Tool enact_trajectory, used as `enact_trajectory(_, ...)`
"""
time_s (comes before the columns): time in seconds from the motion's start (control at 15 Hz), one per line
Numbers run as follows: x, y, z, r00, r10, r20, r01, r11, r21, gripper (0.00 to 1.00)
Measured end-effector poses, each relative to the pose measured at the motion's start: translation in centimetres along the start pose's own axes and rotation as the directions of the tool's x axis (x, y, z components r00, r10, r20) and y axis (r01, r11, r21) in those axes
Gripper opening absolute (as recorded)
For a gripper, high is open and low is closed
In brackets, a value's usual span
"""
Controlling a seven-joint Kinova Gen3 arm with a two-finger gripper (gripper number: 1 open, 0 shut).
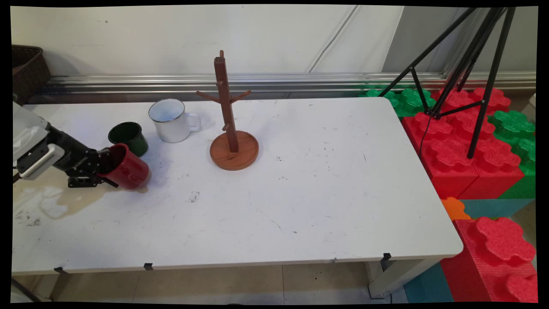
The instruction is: Place the picked object on the table
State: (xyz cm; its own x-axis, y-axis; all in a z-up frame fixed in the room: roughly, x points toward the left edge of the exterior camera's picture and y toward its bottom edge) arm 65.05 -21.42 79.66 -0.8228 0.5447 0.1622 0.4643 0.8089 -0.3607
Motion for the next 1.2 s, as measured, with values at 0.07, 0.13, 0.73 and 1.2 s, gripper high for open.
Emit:
enact_trajectory(0.07, 0.0, 0.0, -0.1, 1.000, -0.005, -0.005, 0.005, 1.000, 0.001, 0.00)
enact_trajectory(0.13, 0.2, 0.0, -0.2, 1.000, -0.014, -0.013, 0.014, 1.000, 0.005, 0.00)
enact_trajectory(0.73, 1.7, 0.0, -2.1, 0.983, -0.136, -0.123, 0.140, 0.990, 0.023, 0.00)
enact_trajectory(1.2, 3.4, -0.6, -3.8, 0.941, -0.246, -0.234, 0.259, 0.965, 0.027, 0.00)
